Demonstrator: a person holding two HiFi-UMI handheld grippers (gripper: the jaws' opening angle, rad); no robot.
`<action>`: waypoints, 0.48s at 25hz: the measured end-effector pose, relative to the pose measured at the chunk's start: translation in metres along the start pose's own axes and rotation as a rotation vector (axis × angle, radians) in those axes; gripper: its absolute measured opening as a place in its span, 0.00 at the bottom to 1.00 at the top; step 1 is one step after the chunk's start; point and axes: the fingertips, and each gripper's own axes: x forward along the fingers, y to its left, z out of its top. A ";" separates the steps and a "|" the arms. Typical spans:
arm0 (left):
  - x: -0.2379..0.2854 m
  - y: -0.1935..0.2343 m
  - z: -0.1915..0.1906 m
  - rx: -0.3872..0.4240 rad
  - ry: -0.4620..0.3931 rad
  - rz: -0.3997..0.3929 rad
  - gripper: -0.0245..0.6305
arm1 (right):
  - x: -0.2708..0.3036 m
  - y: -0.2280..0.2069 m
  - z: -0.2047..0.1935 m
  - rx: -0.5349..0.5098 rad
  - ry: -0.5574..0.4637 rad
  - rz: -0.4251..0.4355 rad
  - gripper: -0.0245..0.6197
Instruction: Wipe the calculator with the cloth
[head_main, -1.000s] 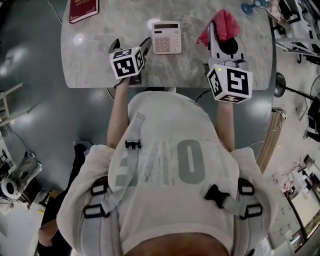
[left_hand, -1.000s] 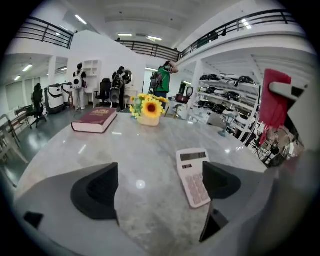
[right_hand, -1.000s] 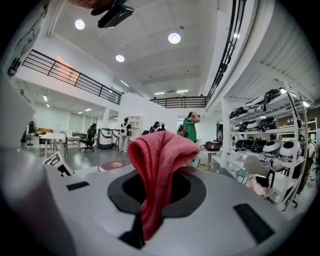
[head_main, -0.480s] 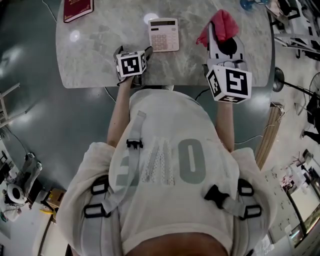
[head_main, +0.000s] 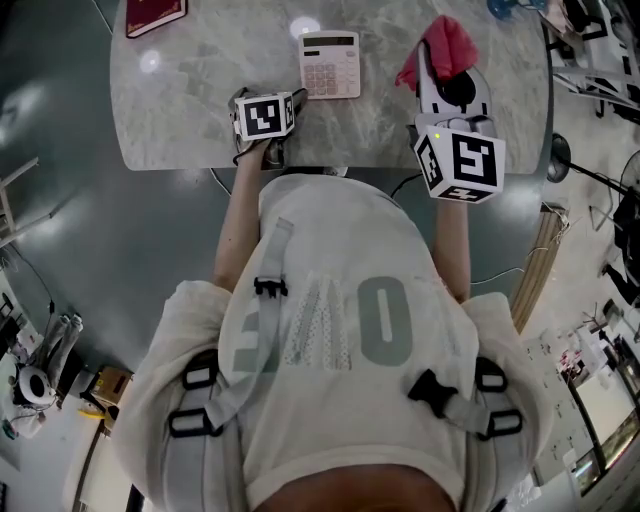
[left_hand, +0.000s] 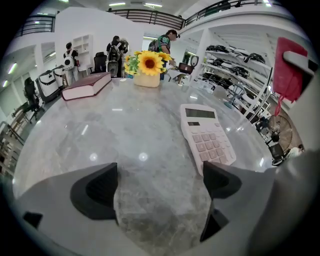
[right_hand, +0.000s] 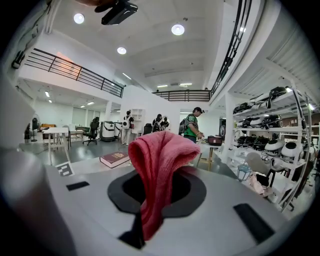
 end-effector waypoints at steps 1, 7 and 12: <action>0.000 0.000 0.000 0.000 0.005 0.000 0.82 | 0.001 0.001 -0.001 -0.004 0.003 0.004 0.13; 0.001 0.001 0.000 -0.003 0.009 0.003 0.82 | 0.017 0.005 -0.001 -0.080 0.029 0.029 0.13; 0.003 0.000 -0.001 -0.006 0.023 0.002 0.83 | 0.043 0.007 -0.005 -0.269 0.105 0.067 0.13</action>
